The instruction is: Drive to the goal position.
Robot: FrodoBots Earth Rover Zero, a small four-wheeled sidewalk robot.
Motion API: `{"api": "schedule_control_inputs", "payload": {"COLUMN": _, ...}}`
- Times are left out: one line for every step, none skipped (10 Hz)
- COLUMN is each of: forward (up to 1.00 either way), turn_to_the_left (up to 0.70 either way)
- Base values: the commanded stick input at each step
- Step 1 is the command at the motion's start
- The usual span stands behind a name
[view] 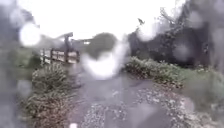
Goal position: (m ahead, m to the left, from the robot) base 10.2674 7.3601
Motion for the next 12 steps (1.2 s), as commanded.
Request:
{"api": "schedule_control_inputs", "payload": {"forward": 0.85, "turn_to_the_left": 0.00}}
{"api": "schedule_control_inputs", "payload": {"forward": 0.85, "turn_to_the_left": 0.00}}
{"api": "schedule_control_inputs", "payload": {"forward": 0.85, "turn_to_the_left": 0.01}}
{"api": "schedule_control_inputs", "payload": {"forward": 0.85, "turn_to_the_left": 0.05}}
{"api": "schedule_control_inputs", "payload": {"forward": 0.85, "turn_to_the_left": 0.34}}
{"api": "schedule_control_inputs", "payload": {"forward": 0.85, "turn_to_the_left": 0.34}}
{"api": "schedule_control_inputs", "payload": {"forward": 0.85, "turn_to_the_left": 0.24}}
{"api": "schedule_control_inputs", "payload": {"forward": 0.85, "turn_to_the_left": 0.14}}
{"api": "schedule_control_inputs", "payload": {"forward": 0.85, "turn_to_the_left": 0.04}}
{"api": "schedule_control_inputs", "payload": {"forward": 0.85, "turn_to_the_left": 0.00}}
{"api": "schedule_control_inputs", "payload": {"forward": 0.85, "turn_to_the_left": 0.00}}
{"api": "schedule_control_inputs", "payload": {"forward": 0.85, "turn_to_the_left": 0.34}}
